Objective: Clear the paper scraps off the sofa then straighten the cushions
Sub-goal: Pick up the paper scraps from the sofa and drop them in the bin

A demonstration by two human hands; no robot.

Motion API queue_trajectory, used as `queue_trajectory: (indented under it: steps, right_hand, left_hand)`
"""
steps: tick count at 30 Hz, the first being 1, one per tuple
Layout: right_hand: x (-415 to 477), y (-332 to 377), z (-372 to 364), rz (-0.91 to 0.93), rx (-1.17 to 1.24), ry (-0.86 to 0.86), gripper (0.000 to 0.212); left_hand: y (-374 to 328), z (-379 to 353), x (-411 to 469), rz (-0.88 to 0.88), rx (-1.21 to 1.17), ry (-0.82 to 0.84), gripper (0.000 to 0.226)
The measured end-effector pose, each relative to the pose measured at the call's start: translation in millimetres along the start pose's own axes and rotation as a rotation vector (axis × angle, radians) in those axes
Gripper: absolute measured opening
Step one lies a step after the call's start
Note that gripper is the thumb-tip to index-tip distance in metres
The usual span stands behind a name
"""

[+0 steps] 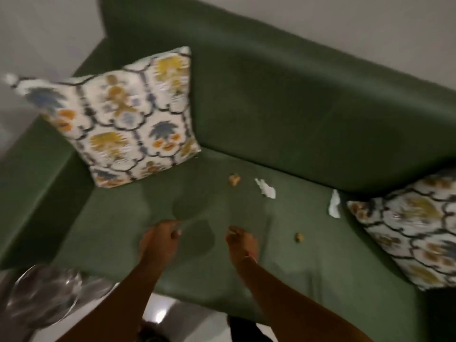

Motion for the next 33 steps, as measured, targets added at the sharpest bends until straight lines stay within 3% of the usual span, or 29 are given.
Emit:
queue_trajectory:
  steps: [5,10,16,19,21,24,27,29,33]
  right_hand:
    - [37,-74,126,-0.06,-0.048,-0.128,0.035]
    - [82,-143,224,-0.061,-0.181,-0.299,0.031]
    - [159,-186,284,-0.065,-0.28,-0.363,0.047]
    - [194,-190,290,-0.08,-0.37,-0.35,0.057]
    - [212,-191,291,-0.098,-0.41,-0.377,0.056]
    - [224,-196,300,-0.1,-0.424,-0.483,0.036]
    - [220,-207,299,-0.187,-0.336,-0.491,0.012]
    - [210,-204,285,-0.192,-0.217,-0.485,0.008]
    - [187,-155,234,0.113,-0.17,-0.396,0.014]
  left_hand:
    - [-130,-95,-9,-0.189,0.082,0.123,0.028]
    - [-216,-193,-21,-0.362,0.192,0.281,0.033]
    - [-257,-291,-41,-0.61,0.385,0.466,0.05]
    - [-256,-321,-44,-0.635,0.468,0.495,0.053]
    - [-253,-328,-43,-0.634,0.501,0.479,0.051]
    - [-259,-324,-40,-0.718,0.499,0.313,0.037]
    - [-257,-319,-34,-0.686,0.456,0.363,0.031]
    - [-251,-302,-24,-0.633,0.377,0.342,0.029]
    - [-233,-229,12,-0.55,0.174,0.129,0.015]
Point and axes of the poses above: each hand's wrist, its own x-axis towards the middle knuckle, its own z-axis out of the back of the hand, y = z × x, the point moved 6 cm from there along x, towards the middle knuckle, and after that the axes turned 4 degrees about z, right-handed, at the moved point
